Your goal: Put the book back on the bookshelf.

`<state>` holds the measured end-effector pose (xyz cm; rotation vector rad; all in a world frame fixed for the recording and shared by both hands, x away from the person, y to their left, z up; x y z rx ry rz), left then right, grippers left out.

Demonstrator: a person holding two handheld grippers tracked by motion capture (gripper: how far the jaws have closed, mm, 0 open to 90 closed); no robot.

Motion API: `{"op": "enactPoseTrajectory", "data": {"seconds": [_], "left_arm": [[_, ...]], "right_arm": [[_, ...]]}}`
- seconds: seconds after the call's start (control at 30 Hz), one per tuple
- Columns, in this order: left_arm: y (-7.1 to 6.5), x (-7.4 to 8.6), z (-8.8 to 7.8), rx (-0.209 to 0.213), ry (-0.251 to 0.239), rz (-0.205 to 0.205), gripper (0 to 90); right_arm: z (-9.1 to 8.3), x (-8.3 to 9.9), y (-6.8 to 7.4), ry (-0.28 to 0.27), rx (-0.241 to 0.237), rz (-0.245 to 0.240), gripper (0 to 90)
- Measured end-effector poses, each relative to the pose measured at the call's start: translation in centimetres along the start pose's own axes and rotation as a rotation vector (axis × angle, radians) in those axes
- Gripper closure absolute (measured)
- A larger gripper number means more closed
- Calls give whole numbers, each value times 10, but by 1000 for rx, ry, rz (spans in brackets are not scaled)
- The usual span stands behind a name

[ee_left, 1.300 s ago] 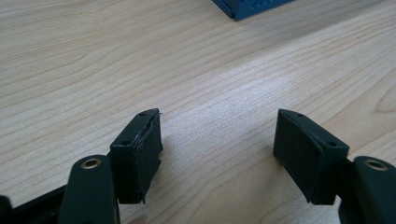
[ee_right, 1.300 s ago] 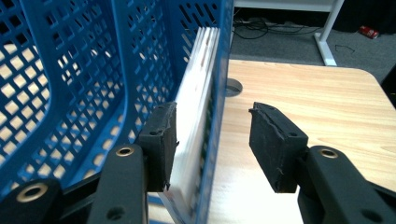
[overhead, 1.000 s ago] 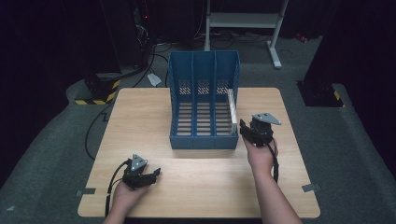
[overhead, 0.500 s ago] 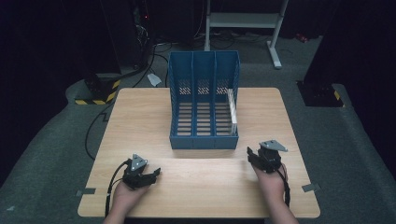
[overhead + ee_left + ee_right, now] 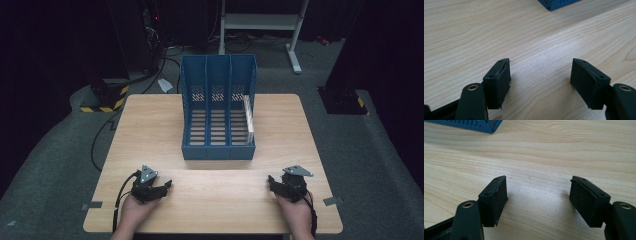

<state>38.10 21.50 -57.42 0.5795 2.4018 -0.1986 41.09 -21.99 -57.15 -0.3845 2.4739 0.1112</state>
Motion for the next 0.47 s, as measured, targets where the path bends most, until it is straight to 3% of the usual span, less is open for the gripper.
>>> {"op": "enactPoseTrajectory", "data": {"seconds": [0.47], "left_arm": [[0,0,0,0,0,-1,325]], "right_arm": [[2,-3,1,2,7,3,295]]}}
Point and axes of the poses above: each handheld gripper's, and its own axes: z roughly forward along the jaws, x roughly out of its underside, y roughly to its left, the point moved 7 cm from there along z, roughly forward along the jaws, and after that the axes turned 10 degrees about y, right-handed, at the moved point
